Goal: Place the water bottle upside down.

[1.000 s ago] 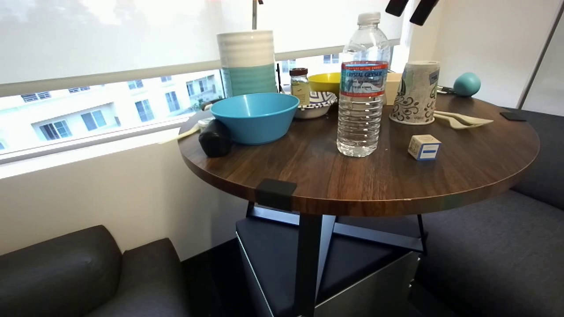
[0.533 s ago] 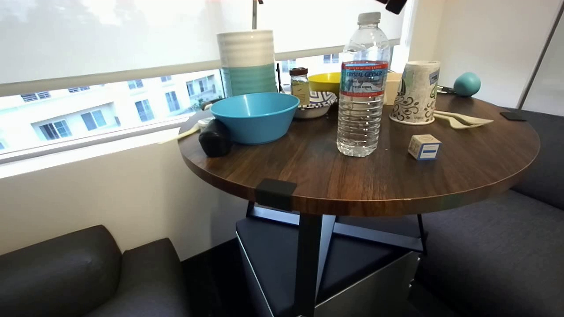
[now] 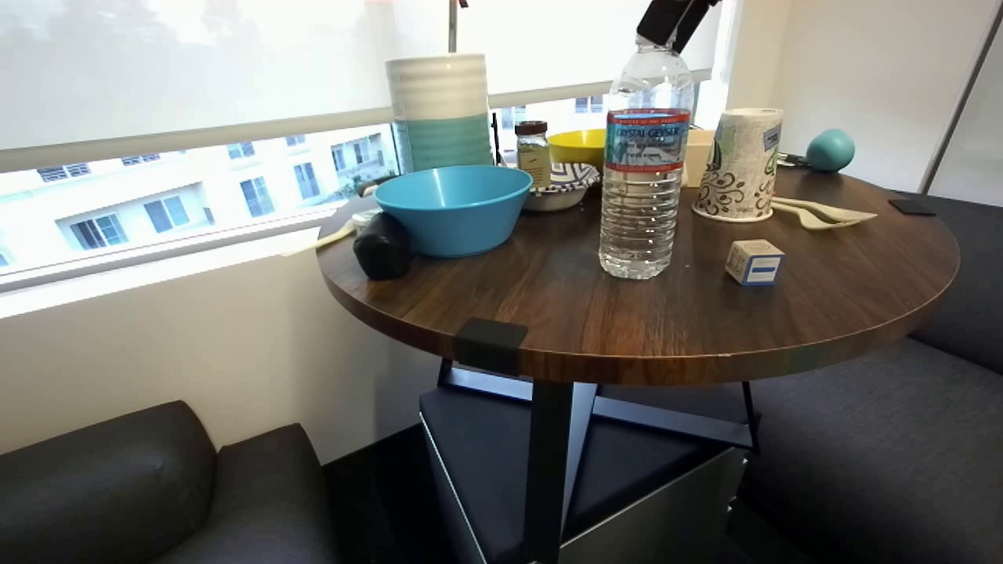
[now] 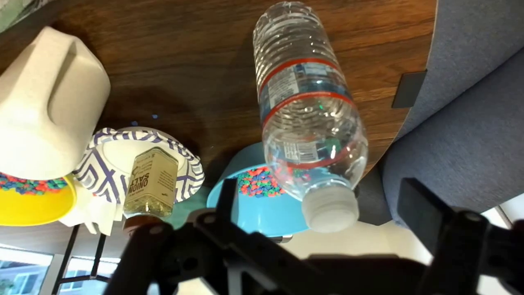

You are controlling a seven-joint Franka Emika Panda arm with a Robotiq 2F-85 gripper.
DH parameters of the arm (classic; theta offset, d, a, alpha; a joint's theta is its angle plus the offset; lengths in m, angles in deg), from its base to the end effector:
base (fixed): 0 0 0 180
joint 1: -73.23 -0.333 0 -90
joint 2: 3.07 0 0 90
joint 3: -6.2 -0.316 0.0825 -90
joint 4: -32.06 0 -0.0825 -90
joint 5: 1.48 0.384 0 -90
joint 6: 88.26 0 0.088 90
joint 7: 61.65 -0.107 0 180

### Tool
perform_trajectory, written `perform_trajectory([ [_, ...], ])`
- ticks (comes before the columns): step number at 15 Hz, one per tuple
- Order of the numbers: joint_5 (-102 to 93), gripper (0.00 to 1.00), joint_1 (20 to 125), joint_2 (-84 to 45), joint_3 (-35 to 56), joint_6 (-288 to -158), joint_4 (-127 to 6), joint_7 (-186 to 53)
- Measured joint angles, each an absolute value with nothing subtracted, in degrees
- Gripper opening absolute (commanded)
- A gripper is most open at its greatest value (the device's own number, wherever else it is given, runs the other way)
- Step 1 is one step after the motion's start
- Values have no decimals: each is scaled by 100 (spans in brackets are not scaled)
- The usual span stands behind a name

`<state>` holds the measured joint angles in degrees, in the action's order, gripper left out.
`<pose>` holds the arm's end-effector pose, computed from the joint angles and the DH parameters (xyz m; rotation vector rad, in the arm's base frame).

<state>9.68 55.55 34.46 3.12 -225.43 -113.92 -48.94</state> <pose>0.3653 0.1427 0.5387 -2.8082 -0.6758 -0.7247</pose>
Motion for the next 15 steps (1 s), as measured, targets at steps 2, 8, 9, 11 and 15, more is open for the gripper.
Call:
perform_trajectory([
  [2, 969, 98, 5507, 3374, 370, -22680, -11478, -4839],
  [8, 1099, 47, 5392, 3164, 565, -22840, -11595, -4643],
  [9, 1160, 41, 5368, 3150, 620, -22857, -11622, -4586],
  [11, 1262, 31, 5328, 3143, 727, -22909, -11631, -4466],
  [15, 1542, 23, 5258, 3142, 998, -22933, -11638, -4201],
])
